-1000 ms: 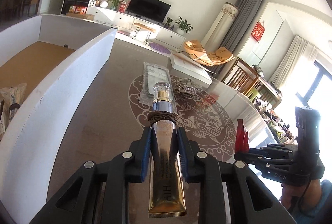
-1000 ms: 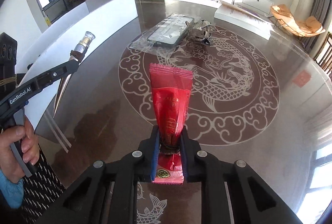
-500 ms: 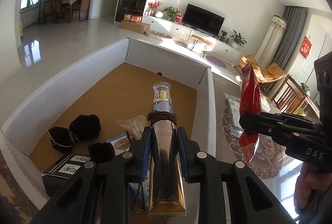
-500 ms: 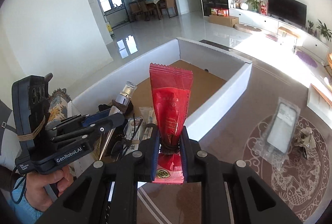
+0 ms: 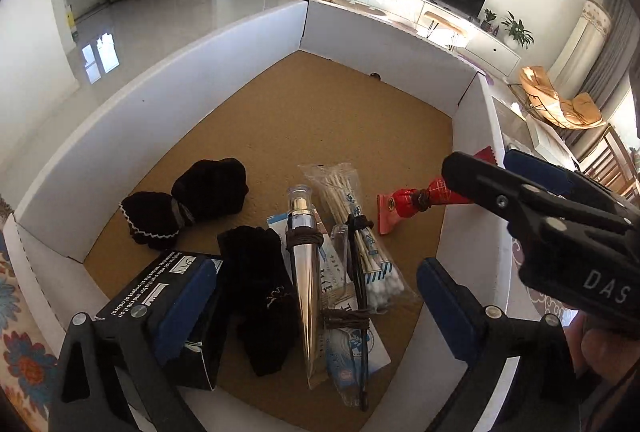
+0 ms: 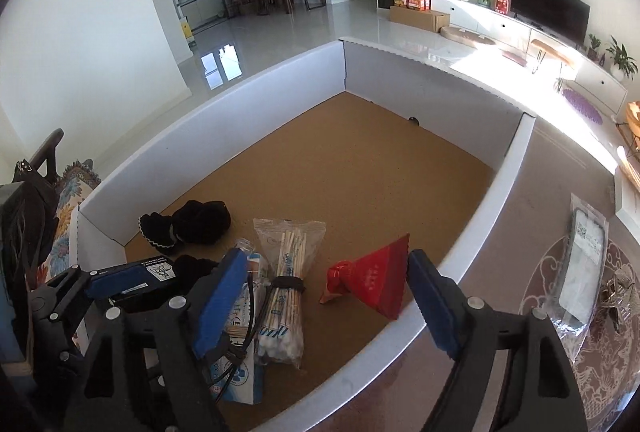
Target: Organize objects
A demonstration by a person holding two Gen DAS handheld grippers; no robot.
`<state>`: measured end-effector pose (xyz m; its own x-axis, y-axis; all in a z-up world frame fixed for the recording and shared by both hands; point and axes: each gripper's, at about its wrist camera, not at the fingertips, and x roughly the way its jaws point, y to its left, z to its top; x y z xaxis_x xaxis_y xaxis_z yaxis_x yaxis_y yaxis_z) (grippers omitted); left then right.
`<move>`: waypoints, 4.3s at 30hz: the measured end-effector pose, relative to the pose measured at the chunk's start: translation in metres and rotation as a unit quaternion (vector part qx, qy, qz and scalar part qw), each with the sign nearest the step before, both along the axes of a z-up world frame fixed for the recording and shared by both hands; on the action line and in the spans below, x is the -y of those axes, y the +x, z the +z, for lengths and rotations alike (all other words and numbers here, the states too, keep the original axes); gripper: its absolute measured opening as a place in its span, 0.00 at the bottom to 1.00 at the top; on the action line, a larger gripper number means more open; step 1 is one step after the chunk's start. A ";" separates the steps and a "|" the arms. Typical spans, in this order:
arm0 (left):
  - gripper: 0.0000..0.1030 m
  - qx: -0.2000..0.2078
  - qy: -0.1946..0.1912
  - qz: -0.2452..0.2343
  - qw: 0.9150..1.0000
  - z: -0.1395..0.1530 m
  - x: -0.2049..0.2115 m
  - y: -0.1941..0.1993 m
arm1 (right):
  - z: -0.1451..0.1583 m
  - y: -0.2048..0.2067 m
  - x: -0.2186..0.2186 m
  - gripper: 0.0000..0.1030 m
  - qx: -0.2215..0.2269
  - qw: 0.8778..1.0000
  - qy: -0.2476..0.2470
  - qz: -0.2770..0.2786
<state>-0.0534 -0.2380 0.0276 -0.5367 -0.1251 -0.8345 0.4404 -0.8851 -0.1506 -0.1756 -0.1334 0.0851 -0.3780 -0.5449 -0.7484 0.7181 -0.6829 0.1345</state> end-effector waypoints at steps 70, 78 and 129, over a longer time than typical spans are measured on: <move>1.00 0.002 -0.079 -0.243 0.967 -0.079 -0.265 -0.046 | -0.110 0.043 -0.402 1.00 0.004 0.945 0.090 -0.314; 1.00 -0.004 -0.081 -0.241 0.967 -0.079 -0.266 -0.045 | -0.110 0.043 -0.400 1.00 0.001 0.944 0.093 -0.316; 1.00 -0.009 0.005 -0.292 0.956 -0.044 -0.247 -0.228 | -0.111 0.042 -0.399 1.00 0.004 0.945 0.090 -0.316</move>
<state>-0.2811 0.0090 -0.0164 -0.5275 0.2083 -0.8236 -0.1324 -0.9778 -0.1625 -0.1339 0.2656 -0.0255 -0.5795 -0.0763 -0.8114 0.1595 -0.9870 -0.0211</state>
